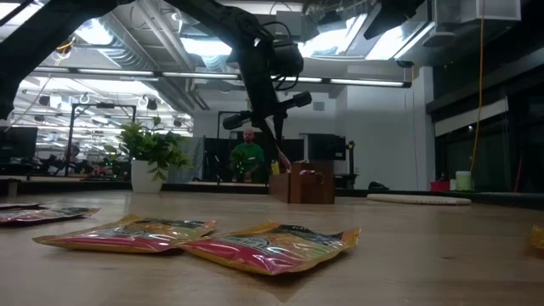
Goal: Pick & Place Tea
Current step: Put the red tea bag into the middle section of the wooden organizer
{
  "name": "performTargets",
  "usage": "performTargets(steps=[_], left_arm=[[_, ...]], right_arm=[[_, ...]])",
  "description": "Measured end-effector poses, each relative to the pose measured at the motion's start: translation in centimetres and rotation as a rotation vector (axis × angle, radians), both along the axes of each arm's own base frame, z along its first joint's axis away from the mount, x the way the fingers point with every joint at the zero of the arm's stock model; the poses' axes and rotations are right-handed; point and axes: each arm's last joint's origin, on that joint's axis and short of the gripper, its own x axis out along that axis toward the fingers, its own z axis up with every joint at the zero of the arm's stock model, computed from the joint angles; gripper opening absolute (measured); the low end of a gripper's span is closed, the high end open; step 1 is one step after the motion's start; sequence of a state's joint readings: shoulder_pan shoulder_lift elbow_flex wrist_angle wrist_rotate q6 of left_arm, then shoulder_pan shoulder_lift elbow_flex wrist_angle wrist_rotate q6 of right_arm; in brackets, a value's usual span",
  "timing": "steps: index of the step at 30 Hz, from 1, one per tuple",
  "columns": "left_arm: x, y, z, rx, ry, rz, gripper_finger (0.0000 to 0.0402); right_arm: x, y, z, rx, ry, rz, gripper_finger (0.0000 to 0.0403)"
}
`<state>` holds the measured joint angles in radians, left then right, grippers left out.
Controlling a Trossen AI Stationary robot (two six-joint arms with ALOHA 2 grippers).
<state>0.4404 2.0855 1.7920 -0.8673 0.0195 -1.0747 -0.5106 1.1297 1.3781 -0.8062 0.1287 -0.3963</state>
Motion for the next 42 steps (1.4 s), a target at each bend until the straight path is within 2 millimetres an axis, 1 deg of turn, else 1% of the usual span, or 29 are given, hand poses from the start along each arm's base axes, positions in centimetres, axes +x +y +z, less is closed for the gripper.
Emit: performTargets(steps=[9, 16, 20, 28, 32, 42], left_arm=[[0.3, 0.1, -1.1, -0.015, 0.019, -0.008, 0.0003], [0.8, 0.3, -1.0, 0.033, -0.02, -0.028, 0.0008], [0.7, 0.3, -1.0, 0.021, -0.017, -0.022, 0.0015], [0.7, 0.3, -1.0, 0.02, -0.01, -0.027, 0.0005], [0.7, 0.3, -1.0, 0.027, -0.011, -0.042, 0.0021], [0.9, 0.4, -0.9, 0.035, -0.038, -0.05, 0.008]], right_arm=[[0.0, 0.0, 0.0, -0.001, 0.0, 0.0, 0.0146], [0.0, 0.0, 0.0, -0.001, -0.001, -0.001, 0.0146], [0.0, 0.0, 0.0, -0.001, -0.001, 0.0, 0.0146], [0.0, 0.0, 0.0, -0.002, -0.001, 0.0, 0.0146], [0.0, 0.0, 0.0, -0.002, -0.001, -0.001, 0.0146], [0.0, 0.0, 0.0, -0.002, 0.0, -0.001, 0.0146]])
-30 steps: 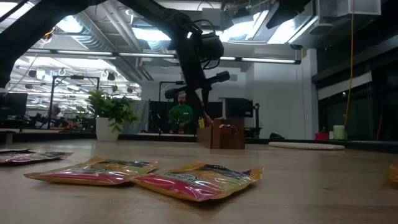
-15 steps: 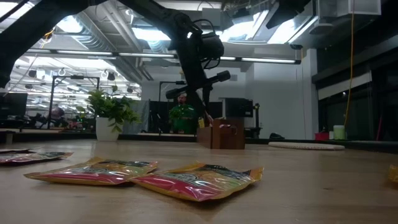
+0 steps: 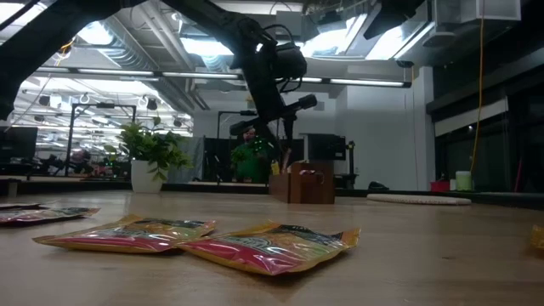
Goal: Pick & Place Tea
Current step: Put the red tea bag into the middle section of the wooden organizer, then put the orange tea bag into the left section of the wooden organizer
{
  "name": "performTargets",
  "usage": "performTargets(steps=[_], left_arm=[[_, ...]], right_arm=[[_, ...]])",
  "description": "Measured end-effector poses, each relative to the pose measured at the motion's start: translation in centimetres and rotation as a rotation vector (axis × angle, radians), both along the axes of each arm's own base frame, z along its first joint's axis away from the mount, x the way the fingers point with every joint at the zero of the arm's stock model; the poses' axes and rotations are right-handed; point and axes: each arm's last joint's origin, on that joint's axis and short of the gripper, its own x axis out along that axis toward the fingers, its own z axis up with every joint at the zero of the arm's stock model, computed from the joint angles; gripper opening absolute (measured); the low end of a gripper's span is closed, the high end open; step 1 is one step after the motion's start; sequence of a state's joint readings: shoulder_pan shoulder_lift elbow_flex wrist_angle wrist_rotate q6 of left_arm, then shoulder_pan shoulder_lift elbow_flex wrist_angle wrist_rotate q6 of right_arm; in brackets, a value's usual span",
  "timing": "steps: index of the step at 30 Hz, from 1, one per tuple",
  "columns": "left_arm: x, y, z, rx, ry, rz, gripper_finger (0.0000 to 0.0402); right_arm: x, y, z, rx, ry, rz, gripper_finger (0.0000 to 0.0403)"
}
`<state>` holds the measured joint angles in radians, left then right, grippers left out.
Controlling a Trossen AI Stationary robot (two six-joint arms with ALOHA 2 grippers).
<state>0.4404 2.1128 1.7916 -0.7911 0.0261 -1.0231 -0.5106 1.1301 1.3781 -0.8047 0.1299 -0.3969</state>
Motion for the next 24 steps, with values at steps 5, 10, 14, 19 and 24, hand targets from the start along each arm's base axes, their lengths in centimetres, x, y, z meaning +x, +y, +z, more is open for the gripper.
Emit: performTargets(steps=[5, 10, 14, 19, 24], left_arm=[[0.6, 0.3, 0.4, 0.029, -0.077, 0.009, 0.0094], [1.1, 0.5, 0.7, 0.056, -0.136, 0.01, 0.0094], [1.1, 0.5, 0.8, 0.067, -0.131, -0.01, 0.0094], [1.4, -0.8, 1.4, 0.127, -0.119, -0.134, 0.0095], [2.6, -5.0, 2.3, 0.208, -0.1, -0.208, 0.0091]], right_arm=[[0.0, 0.0, 0.0, 0.0, 0.0, 0.0, 0.0146], [0.0, 0.0, 0.0, 0.0, 0.0, 0.0, 0.0146], [0.0, 0.0, 0.0, 0.0, 0.001, 0.001, 0.0146], [0.0, 0.4, -0.3, 0.068, 0.007, 0.087, 0.0146], [0.0, 0.7, -0.9, 0.17, 0.004, 0.177, 0.0146]])
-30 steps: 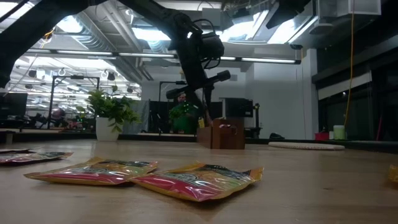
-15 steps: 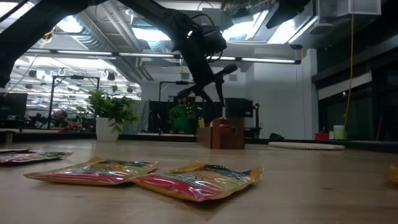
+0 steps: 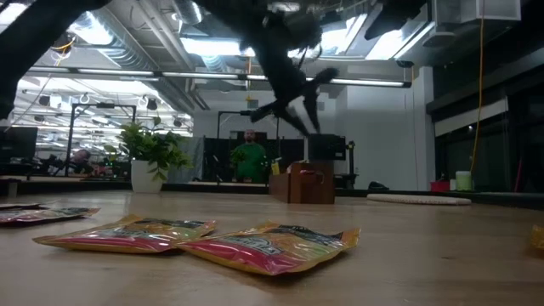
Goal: Pick & Place Tea
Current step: Put the orange tea bag into the left section of the wooden organizer
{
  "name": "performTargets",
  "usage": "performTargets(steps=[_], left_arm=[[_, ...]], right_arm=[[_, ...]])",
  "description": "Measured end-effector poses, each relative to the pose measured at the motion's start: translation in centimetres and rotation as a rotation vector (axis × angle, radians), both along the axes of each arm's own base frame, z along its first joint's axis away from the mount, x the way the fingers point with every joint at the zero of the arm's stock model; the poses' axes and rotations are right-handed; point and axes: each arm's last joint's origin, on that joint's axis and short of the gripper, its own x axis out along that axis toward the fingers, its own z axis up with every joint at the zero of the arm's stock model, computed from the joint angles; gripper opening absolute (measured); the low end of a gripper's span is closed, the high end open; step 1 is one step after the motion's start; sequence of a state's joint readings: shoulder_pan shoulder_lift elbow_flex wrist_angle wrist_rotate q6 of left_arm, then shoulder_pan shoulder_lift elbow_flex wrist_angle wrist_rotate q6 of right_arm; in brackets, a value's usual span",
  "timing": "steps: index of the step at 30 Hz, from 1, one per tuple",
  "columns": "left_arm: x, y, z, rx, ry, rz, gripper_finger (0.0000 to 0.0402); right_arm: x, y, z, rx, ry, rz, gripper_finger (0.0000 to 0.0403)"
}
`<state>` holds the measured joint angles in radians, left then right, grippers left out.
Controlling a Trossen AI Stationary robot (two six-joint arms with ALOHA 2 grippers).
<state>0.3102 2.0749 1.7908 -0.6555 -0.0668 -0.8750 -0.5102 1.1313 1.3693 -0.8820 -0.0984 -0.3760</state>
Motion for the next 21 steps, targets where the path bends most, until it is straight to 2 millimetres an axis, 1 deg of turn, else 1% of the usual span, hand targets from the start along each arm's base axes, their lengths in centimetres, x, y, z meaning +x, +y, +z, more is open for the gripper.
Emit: performTargets(steps=[5, 9, 11, 17, 21], left_arm=[[0.4, -4.7, 2.4, 0.134, -0.019, -0.034, 0.0091], [-0.1, -7.7, 4.3, 0.202, -0.036, -0.072, 0.0092], [-0.4, -9.0, 5.0, 0.233, -0.036, -0.079, 0.0094], [-2.0, -12.7, 6.3, 0.272, 0.021, -0.074, 0.0102], [-2.7, -14.9, 6.4, 0.288, 0.07, -0.119, 0.0105]], right_arm=[[-0.2, 0.3, -0.3, 0.056, 0.023, 0.047, 0.0146], [-0.4, 0.6, -0.7, 0.092, 0.064, 0.045, 0.0146], [-0.3, 0.8, -0.7, 0.123, 0.053, 0.028, 0.0146], [0.1, 1.7, -0.7, 0.234, 0.016, 0.042, 0.0146], [0.4, 2.4, -0.7, 0.269, 0.011, 0.051, 0.0146]])
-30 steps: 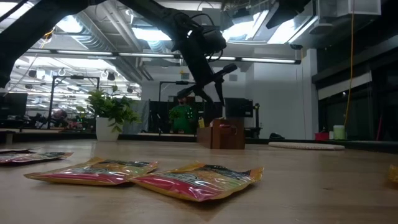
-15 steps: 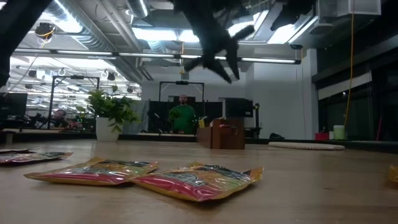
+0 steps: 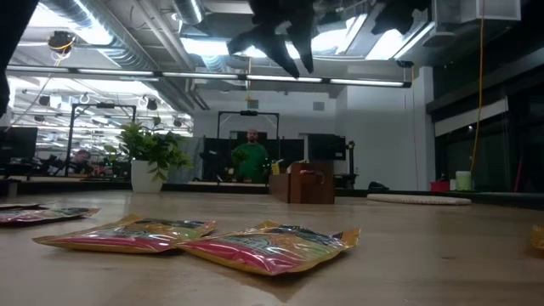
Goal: Pick & Place Tea
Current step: Put the orange tea bag into the left section of the wooden organizer
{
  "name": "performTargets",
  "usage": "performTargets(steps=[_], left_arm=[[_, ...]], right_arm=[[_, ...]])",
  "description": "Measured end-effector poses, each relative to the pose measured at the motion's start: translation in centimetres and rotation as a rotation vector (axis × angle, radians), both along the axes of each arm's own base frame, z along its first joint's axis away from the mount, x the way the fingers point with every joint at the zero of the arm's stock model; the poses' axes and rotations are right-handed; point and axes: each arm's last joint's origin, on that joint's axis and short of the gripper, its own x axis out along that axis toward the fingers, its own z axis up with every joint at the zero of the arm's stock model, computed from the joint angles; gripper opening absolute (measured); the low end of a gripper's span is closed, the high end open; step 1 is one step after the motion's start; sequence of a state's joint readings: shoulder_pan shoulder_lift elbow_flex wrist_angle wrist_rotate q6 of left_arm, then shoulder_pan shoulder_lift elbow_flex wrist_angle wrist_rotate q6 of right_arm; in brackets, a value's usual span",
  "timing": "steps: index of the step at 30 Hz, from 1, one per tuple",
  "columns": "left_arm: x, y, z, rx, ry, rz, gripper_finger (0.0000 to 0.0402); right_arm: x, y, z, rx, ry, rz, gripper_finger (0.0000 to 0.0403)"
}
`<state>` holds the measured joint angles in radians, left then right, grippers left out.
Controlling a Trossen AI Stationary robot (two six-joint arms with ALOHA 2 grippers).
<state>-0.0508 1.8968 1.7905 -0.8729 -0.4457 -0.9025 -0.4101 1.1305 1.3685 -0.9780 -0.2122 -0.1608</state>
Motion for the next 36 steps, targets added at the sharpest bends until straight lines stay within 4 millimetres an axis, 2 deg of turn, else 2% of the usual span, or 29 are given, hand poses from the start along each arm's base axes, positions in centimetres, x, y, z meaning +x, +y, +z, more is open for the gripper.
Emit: performTargets(steps=[4, 12, 16, 22, 28, 30, 34, 36], left_arm=[[-0.3, -2.4, 0.5, 0.005, -0.011, -0.067, 0.0105], [-1.2, -8.1, 0.2, 0.002, 0.041, -0.326, 0.0105], [-1.8, -10.2, 0.5, 0.041, 0.044, -0.394, 0.0105], [-3.1, -10.9, 2.4, 0.109, 0.025, -0.5, 0.0104], [-3.6, -11.6, 2.7, 0.146, 0.039, -0.577, 0.0104], [-3.7, -12.1, 2.4, 0.15, 0.03, -0.587, 0.0104], [-4.1, -12.8, -0.4, 0.092, 0.011, -0.643, 0.0104], [-4.6, -12.9, -0.7, 0.073, -0.041, -0.674, 0.0104]], right_arm=[[0.2, 0.5, 0.0, 0.021, 0.0, -0.008, 0.0146], [0.5, 1.4, 0.0, 0.077, -0.002, -0.04, 0.0146], [0.7, 2.0, 0.0, 0.116, -0.004, -0.043, 0.0146], [0.9, 2.9, 0.0, 0.162, -0.005, -0.038, 0.0146], [1.1, 3.7, 0.0, 0.169, -0.001, -0.047, 0.0146], [1.1, 3.9, 0.0, 0.161, 0.001, -0.043, 0.0146], [1.2, 4.4, 0.0, 0.162, 0.003, -0.051, 0.0146], [1.2, 4.6, -0.1, 0.162, 0.005, -0.045, 0.0146]])
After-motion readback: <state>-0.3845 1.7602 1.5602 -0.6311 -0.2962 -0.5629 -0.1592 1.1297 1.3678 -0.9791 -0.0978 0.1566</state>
